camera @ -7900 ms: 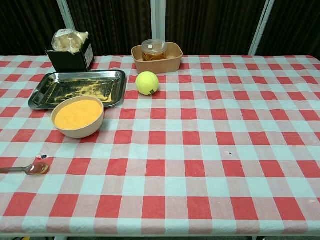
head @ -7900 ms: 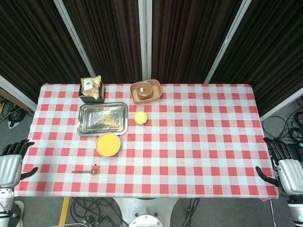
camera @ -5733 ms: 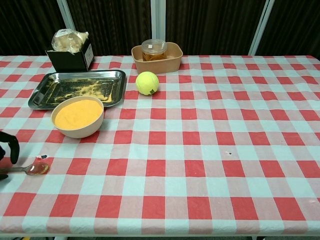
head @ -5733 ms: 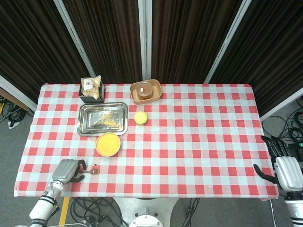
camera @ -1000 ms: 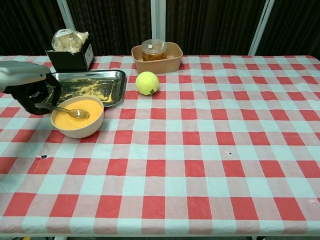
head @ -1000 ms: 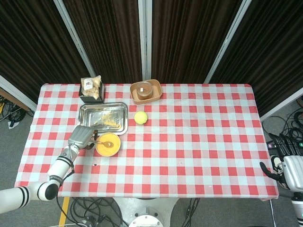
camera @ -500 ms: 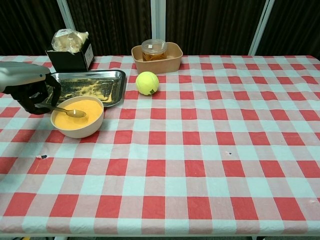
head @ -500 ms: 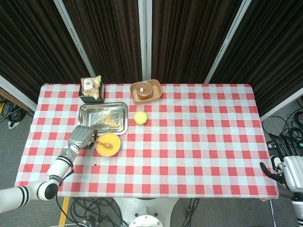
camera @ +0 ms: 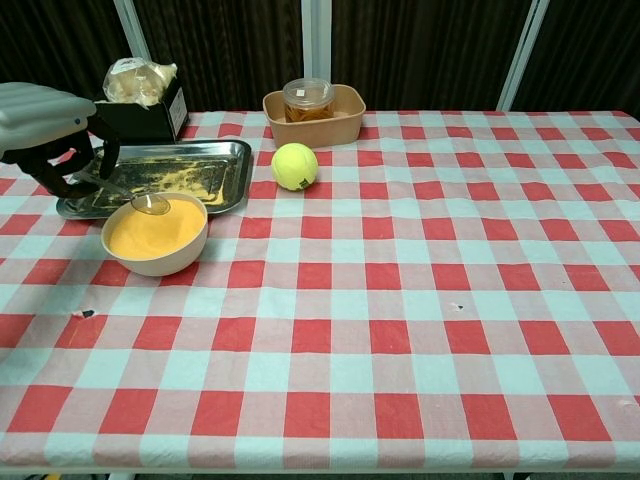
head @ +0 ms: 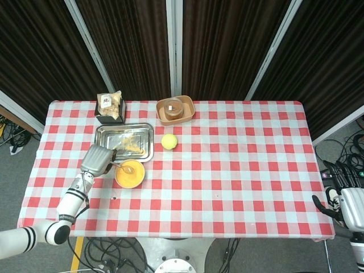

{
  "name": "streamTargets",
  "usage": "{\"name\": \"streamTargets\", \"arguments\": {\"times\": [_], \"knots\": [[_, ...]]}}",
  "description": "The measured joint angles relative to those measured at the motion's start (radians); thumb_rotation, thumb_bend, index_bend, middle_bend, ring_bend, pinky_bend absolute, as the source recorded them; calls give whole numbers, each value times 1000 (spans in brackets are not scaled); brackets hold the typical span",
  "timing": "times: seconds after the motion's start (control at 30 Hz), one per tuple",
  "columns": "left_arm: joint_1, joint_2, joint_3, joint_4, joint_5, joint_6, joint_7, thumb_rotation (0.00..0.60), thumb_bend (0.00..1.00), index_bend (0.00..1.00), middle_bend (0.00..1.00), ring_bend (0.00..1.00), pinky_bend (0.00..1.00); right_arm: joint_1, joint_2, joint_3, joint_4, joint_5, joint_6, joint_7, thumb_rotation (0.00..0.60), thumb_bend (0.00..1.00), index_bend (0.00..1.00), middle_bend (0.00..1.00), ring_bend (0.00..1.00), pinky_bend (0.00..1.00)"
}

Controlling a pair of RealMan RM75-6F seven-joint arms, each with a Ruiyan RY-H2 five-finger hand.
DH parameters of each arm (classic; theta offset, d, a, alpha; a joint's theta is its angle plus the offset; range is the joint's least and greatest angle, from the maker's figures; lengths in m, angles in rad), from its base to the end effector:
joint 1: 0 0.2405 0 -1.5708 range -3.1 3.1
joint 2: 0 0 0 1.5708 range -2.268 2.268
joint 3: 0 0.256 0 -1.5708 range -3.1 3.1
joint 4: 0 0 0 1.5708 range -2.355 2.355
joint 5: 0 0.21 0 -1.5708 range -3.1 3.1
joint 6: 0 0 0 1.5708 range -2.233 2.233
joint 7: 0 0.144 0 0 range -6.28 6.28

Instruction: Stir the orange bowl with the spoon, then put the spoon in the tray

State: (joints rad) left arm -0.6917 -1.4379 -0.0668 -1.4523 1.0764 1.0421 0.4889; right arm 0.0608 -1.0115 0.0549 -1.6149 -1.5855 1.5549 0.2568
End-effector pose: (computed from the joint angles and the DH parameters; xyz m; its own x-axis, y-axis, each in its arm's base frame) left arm -0.2115 0.3406 0.0232 0.6609 0.1856 0.7271 0.7429 -0.2987 -0.5990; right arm -0.3054 -0.1743 0.1975 0.2530 0.0488 0.9662 -0.9628 -0.0851 0.2564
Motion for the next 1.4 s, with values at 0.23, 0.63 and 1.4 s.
{"name": "streamTargets", "arguments": {"times": [0.23,0.63,1.4], "knots": [[12,-51,26,70,98,90,104,600,391,701,941,920,979,-2,-1,0,3,-3,4,4,600,243,0,116,0,0],[31,-177,73,275,296,216,268,600,391,733,957,933,992,-3,-1,-1,-5,-4,6,-2,600,244,0,117,0,0],[47,-234,46,370,367,217,424,600,388,732,958,935,994,1,-2,3,-1,7,-7,3,600,243,0,122,0,0]]}}
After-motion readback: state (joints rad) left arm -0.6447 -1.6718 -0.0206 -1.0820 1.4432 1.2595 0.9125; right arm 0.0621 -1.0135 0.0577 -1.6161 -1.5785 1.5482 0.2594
